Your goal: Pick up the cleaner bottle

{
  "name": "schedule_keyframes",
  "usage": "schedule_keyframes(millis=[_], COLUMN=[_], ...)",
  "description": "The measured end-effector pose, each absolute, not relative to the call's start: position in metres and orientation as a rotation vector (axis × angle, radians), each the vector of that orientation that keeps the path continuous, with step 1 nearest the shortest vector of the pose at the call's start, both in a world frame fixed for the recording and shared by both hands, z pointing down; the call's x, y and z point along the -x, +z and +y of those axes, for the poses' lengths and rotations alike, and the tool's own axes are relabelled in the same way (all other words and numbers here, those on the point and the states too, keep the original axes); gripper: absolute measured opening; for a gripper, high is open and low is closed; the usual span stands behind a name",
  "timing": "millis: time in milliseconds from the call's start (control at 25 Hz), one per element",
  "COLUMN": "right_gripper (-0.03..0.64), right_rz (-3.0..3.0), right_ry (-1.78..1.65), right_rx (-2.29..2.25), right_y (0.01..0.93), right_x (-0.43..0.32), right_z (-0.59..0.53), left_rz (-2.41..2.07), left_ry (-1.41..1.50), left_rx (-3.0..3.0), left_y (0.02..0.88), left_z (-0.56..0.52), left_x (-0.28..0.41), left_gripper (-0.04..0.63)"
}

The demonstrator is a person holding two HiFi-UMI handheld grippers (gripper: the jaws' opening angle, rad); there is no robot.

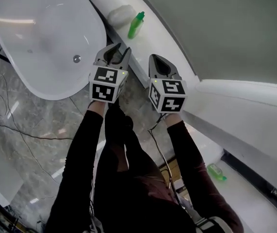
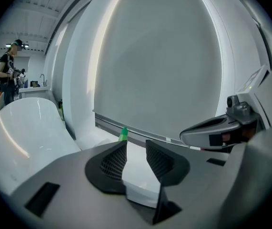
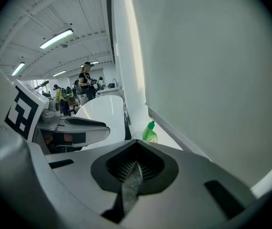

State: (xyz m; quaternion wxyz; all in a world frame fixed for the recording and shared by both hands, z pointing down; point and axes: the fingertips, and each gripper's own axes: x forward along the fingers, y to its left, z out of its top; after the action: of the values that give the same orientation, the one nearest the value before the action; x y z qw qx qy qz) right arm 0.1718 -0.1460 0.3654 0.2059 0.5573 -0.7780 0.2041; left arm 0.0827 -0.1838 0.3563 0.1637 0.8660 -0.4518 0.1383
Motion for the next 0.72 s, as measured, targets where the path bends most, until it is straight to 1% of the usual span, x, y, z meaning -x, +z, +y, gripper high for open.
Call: schedule_keyframes(millis=[280,520,720], right_gripper=[0.002,0.002,0.002], right_rz=[-2.125,-2.075,-2.033], right_ry=[0.579,0.644,0.69], right_rx=[-1.573,-1.62,-1.644], right_y=[0.396,0.438,0.476], right_x=[-0.166,-0.181,-0.188], right_z=[-0.186,-0.208,-0.215], left_rz=[-1.24,-1.19,-1.182], left_ry=[0.457,0.511,0.55], left_rx=[-2.47,-2.466,-2.479], left_y=[0.399,0.452,0.494], left_z=[-0.237,-0.269,-0.293], left_x=[-0.087,-0.106,-0.121], left_gripper=[0.192,0.245,0.256])
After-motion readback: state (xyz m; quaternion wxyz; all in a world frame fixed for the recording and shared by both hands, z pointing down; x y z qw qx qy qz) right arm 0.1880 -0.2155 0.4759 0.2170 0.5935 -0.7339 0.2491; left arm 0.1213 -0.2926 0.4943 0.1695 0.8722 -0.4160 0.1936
